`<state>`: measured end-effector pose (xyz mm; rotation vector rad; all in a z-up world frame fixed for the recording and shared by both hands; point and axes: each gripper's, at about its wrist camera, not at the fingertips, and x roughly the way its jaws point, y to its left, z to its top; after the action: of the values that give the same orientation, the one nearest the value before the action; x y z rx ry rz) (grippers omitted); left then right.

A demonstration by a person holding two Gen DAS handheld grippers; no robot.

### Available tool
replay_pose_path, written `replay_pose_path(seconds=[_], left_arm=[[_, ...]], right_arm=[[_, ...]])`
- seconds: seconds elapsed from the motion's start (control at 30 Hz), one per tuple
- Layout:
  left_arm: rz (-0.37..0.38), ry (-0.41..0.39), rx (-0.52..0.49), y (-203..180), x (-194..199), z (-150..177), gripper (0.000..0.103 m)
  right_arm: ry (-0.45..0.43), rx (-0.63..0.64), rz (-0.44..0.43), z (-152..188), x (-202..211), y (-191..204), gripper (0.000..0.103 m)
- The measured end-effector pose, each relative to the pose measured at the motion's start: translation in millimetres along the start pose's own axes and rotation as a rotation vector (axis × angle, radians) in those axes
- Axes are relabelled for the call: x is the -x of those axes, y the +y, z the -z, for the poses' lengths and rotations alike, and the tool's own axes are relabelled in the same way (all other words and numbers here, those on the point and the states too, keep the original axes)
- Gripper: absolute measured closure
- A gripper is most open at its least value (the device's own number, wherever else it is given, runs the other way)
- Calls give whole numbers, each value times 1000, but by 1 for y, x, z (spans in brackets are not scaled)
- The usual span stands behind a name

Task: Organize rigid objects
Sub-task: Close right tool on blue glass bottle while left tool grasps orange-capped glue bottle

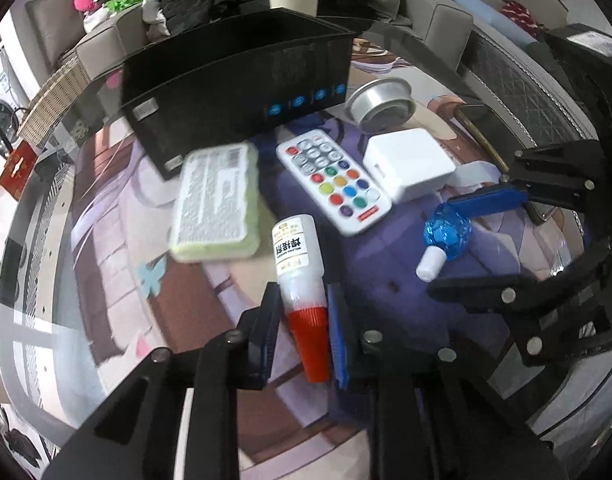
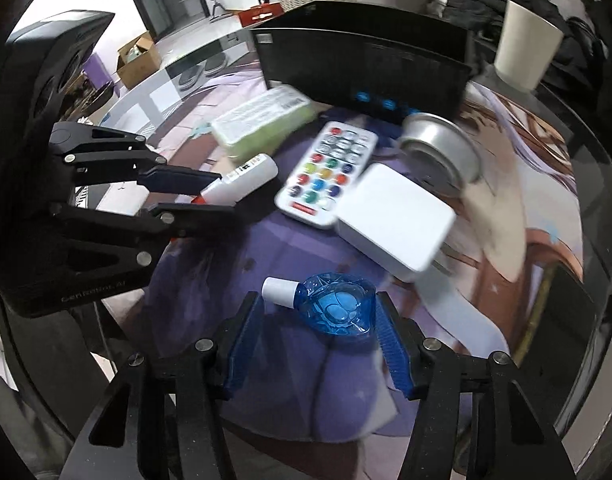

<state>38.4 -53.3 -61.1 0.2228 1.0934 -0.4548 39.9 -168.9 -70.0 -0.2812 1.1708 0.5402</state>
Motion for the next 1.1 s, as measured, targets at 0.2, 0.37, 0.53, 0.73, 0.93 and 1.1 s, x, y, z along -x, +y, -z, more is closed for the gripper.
replay_pose_path(seconds=[0.2,0.37,0.53,0.73,0.93,1.1], left_arm=[[10,-2,34,14,7,15,82],[16,0,35,17,8,16,82],[17,1,23,10,6,11,82],[7,-3,7,3,4,9,82],[18,-1,22,0,2,3,81],[20,-4,24,-1,0,-2,79]], right_arm=[[-5,6,-32,-16,-4,14,45],[-30,26,-28,-25,4,20,44],[-7,-131,-68,-25,-1,3,44],[-5,-110,-18,-17,0,-1,43],[12,-145,-25,-7,5,-14,43],[-9,-183,-11,-8,12,-24,43]])
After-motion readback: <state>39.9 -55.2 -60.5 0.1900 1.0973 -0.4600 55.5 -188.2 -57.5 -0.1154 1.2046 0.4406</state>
